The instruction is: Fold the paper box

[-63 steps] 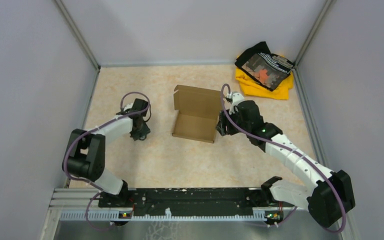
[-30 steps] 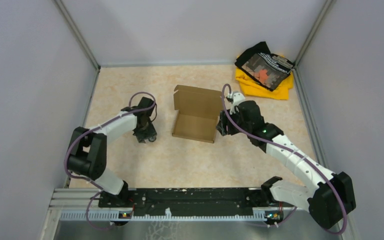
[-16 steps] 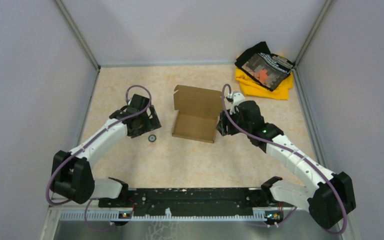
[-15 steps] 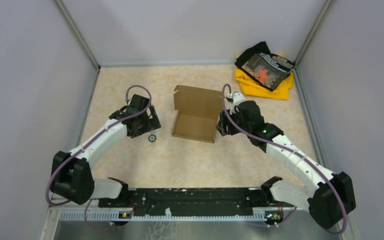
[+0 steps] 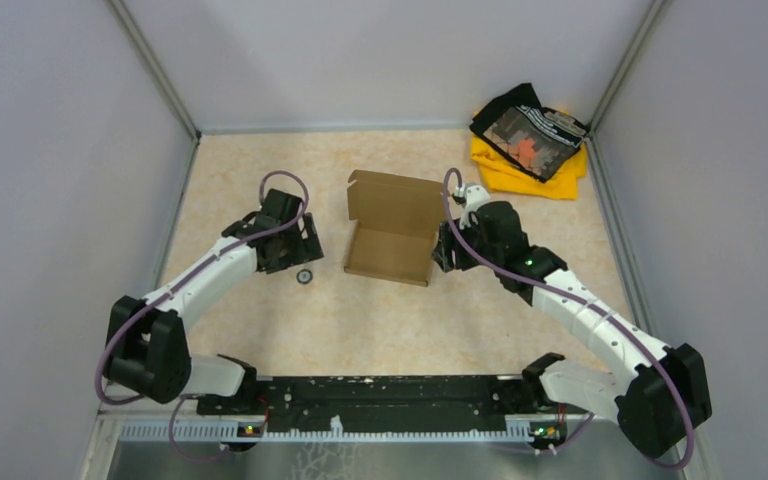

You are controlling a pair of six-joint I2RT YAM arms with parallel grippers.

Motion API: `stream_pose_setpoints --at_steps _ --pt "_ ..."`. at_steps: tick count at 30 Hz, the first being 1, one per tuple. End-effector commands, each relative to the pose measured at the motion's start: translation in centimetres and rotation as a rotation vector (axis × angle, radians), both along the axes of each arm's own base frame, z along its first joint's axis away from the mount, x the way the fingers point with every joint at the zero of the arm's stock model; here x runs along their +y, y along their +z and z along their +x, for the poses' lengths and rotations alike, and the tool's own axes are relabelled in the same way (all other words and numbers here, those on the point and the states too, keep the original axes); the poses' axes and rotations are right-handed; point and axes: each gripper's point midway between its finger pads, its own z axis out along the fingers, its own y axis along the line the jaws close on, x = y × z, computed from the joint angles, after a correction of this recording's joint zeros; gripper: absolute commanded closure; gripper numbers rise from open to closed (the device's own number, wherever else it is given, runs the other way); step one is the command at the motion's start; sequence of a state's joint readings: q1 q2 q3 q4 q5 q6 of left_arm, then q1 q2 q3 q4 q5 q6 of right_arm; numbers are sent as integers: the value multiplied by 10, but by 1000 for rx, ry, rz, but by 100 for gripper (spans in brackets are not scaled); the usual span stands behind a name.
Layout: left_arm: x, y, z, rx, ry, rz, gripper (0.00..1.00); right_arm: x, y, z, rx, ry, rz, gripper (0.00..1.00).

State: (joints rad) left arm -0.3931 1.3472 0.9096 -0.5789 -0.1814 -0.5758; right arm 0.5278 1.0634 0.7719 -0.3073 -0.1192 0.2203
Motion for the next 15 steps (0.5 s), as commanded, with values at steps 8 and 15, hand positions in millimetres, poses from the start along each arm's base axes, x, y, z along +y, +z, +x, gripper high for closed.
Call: stream_pose_setpoints --at_steps 8,15 --pt "7 -39 -10 74 9 52 19 4 8 1 -37 15 27 46" --pt "3 -61 -14 124 5 38 35 3 6 -1 -32 14 24 46"
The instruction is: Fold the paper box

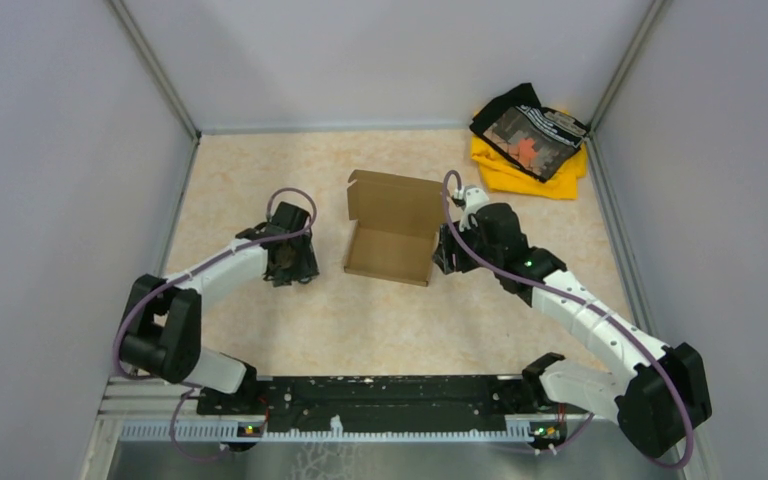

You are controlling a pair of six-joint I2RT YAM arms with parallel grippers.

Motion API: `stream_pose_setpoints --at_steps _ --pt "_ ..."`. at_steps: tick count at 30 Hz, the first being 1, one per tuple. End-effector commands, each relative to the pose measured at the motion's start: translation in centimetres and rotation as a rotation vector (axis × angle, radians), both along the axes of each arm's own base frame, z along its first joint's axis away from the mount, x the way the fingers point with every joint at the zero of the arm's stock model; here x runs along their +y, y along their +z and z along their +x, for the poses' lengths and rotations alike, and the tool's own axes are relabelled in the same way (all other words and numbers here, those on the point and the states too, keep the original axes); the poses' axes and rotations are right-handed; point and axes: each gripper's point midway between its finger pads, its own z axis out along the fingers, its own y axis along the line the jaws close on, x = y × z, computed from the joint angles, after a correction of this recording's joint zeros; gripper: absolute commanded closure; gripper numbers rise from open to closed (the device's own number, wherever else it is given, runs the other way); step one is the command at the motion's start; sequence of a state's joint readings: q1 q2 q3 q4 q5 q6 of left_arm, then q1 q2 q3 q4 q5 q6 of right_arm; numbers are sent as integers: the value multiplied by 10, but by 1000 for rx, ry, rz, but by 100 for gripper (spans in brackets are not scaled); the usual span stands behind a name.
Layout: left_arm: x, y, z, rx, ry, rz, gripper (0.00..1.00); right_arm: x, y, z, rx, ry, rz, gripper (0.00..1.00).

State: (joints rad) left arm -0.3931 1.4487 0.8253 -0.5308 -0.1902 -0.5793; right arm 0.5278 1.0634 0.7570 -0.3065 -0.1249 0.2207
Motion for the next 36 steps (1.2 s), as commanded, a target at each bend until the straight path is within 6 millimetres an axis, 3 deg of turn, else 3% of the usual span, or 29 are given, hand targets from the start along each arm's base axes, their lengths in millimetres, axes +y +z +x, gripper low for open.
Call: stream_pose_setpoints --at_steps 1,23,36 --pt "-7 -10 4 1 -3 -22 35 3 14 2 -49 9 30 46" --pt "5 -26 7 40 45 69 30 3 11 3 -48 7 26 47" --pt "2 -32 5 66 36 121 31 3 12 3 -53 8 27 47"
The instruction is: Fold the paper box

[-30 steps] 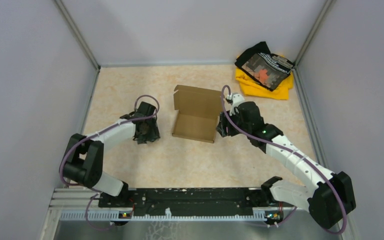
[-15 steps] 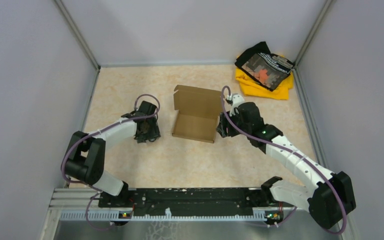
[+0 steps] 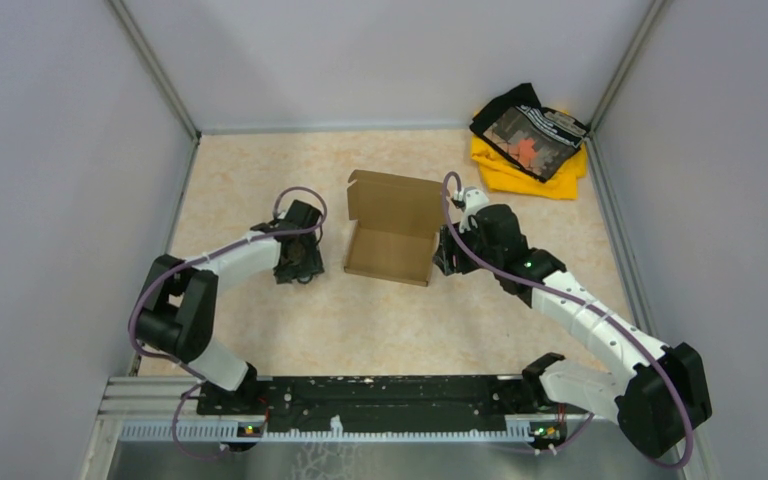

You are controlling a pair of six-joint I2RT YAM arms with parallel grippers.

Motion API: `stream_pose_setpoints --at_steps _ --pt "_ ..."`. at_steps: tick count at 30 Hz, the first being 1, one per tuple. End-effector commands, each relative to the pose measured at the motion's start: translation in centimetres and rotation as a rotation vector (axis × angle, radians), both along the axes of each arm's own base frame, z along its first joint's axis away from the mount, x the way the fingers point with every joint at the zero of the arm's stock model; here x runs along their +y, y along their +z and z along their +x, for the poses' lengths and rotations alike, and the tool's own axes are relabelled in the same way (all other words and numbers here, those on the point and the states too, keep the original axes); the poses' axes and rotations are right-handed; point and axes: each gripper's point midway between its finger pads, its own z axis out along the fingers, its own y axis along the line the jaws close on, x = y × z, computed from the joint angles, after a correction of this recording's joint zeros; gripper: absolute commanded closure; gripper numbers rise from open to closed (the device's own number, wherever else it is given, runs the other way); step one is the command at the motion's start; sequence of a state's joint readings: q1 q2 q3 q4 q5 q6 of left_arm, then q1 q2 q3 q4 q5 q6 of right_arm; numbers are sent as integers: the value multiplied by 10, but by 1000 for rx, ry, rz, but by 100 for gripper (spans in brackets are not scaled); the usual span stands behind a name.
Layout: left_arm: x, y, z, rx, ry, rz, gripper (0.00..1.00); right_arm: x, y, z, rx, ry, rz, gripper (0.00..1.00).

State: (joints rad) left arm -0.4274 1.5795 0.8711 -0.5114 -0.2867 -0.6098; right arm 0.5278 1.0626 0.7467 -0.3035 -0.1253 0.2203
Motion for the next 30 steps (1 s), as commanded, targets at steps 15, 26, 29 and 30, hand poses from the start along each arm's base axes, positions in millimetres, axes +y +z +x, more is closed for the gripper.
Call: stream_pose_setpoints --at_steps 15,26,29,30 --pt "1 -13 -9 56 2 32 41 4 18 5 -63 11 31 47" --pt "-1 -16 -16 69 -9 30 48 5 17 5 -60 13 31 47" --pt "-1 -16 -17 71 -10 32 48 5 17 5 -60 13 31 47" --pt "0 -16 -18 72 -10 33 49 5 17 5 -60 14 32 47"
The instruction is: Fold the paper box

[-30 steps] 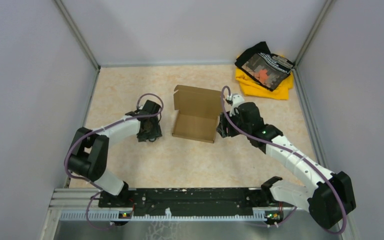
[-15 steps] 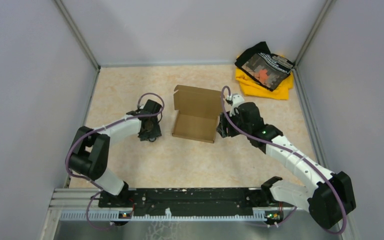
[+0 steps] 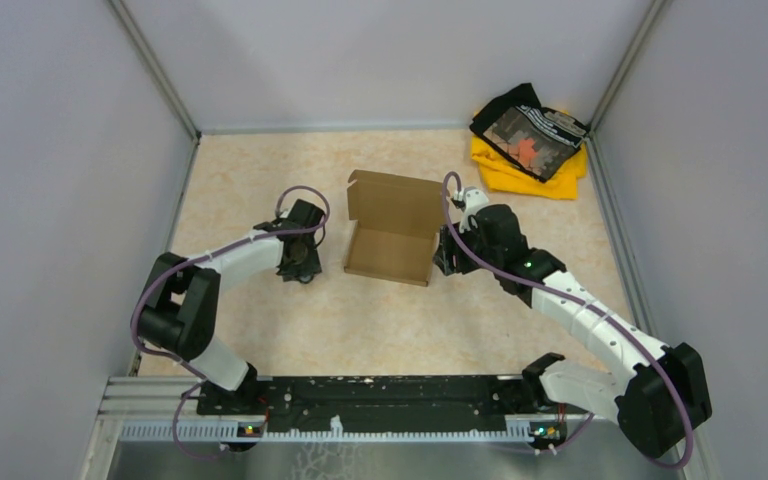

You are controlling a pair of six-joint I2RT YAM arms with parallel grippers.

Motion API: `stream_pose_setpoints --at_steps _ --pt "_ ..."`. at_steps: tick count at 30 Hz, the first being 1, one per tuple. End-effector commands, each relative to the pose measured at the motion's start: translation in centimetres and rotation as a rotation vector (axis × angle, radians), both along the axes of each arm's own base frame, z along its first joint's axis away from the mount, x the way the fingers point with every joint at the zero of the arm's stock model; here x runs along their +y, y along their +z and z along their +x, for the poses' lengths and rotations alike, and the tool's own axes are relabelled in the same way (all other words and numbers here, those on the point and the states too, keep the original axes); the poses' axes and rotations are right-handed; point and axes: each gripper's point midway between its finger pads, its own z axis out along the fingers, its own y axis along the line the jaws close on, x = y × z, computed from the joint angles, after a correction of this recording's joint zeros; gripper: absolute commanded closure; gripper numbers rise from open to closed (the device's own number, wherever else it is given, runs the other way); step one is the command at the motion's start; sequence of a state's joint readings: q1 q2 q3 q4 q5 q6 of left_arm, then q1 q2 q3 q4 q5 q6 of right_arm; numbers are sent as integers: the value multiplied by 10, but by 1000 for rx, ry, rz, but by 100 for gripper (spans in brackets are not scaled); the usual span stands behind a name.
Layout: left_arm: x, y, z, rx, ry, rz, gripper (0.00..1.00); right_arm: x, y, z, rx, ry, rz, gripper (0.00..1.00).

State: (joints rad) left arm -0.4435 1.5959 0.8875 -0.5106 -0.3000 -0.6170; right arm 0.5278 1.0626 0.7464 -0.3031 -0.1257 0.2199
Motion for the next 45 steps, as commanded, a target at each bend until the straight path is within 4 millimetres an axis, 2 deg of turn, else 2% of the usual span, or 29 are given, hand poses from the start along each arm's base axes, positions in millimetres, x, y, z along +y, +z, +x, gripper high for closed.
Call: stream_pose_setpoints --at_steps 1,8,45 --pt "4 -16 -21 76 -4 25 50 5 17 5 -61 13 32 47" --pt "3 -16 -19 70 -5 20 60 5 15 4 -56 12 31 47" --pt "-5 27 5 -43 -24 -12 62 5 18 5 -61 7 34 47"
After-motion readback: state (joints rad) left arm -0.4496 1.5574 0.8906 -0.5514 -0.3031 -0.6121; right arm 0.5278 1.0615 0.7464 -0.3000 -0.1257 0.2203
